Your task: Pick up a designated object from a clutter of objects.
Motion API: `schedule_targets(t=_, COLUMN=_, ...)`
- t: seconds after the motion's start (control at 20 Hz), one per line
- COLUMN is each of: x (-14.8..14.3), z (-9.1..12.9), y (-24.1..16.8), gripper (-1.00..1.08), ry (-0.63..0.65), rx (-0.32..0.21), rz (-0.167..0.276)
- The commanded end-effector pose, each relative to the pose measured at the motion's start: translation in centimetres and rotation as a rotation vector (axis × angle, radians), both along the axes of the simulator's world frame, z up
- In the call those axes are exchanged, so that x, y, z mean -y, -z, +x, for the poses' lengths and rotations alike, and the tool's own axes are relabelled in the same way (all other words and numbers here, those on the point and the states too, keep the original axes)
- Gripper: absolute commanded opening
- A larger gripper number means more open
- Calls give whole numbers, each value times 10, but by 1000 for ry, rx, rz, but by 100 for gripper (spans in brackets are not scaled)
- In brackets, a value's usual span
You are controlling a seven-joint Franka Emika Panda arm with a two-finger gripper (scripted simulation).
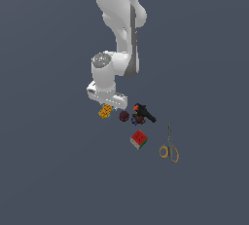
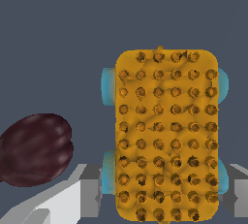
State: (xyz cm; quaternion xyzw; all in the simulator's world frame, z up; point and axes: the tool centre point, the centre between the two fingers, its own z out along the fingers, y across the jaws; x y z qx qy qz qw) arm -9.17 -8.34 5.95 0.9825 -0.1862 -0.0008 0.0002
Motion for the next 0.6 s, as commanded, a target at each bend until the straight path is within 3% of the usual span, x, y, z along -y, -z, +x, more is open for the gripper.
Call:
schedule_targets(t=0.0, x=3, z=11, y=-16, gripper=-100, ry=0, rx=1, rz=-1)
schedule_targets(t=0.55, x=17, z=69, y=-101, gripper=-100, ry=1, rx=1, rz=-2)
